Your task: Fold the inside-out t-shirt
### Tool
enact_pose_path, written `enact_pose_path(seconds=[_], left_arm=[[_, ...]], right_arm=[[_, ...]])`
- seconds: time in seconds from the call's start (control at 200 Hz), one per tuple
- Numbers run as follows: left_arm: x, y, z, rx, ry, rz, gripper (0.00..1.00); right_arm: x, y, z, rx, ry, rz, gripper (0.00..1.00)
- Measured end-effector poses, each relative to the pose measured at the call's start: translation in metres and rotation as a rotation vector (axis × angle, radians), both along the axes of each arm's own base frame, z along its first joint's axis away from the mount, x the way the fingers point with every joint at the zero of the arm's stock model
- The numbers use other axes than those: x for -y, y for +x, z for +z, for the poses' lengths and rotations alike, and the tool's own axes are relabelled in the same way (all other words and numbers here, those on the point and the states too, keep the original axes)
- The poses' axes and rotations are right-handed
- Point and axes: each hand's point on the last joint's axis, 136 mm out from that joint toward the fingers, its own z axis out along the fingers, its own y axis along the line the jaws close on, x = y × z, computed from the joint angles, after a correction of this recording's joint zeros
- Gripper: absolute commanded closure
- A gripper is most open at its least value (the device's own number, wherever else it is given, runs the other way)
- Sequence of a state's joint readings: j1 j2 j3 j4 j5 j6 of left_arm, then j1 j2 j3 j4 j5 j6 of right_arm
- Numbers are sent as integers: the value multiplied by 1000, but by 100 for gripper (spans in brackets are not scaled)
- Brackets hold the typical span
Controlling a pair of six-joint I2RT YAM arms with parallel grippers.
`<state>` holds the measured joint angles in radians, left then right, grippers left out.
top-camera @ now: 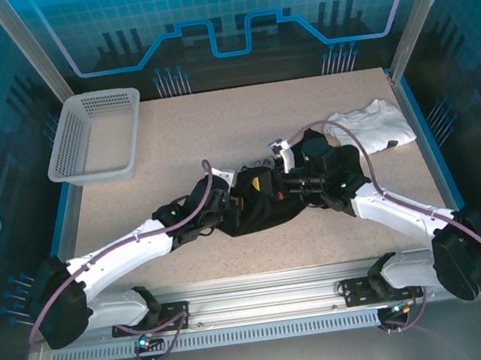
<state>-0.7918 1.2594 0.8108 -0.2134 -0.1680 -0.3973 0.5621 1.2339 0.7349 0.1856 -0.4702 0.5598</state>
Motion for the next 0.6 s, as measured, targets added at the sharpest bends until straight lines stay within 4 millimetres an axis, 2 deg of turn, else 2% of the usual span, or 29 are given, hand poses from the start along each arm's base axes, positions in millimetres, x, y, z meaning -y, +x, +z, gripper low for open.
enact_pose_path(seconds=[0.12, 0.225, 0.355, 0.535, 0.595], left_arm=[[0, -3, 19, 26, -123, -51, 100], [-3, -13, 55, 87, -283, -119, 100], [-2, -29, 99, 172, -445, -237, 100], [4, -52, 132, 222, -578, -391, 100], [3, -55, 140, 235, -617, -420, 100]], right_arm=[[6, 1, 6, 31, -14, -29, 100], [10, 0, 14, 66, -13, -38, 100], [11, -2, 12, 73, -38, -30, 100], [14, 0, 16, 94, -89, -28, 100], [15, 2, 21, 105, -110, -31, 97]])
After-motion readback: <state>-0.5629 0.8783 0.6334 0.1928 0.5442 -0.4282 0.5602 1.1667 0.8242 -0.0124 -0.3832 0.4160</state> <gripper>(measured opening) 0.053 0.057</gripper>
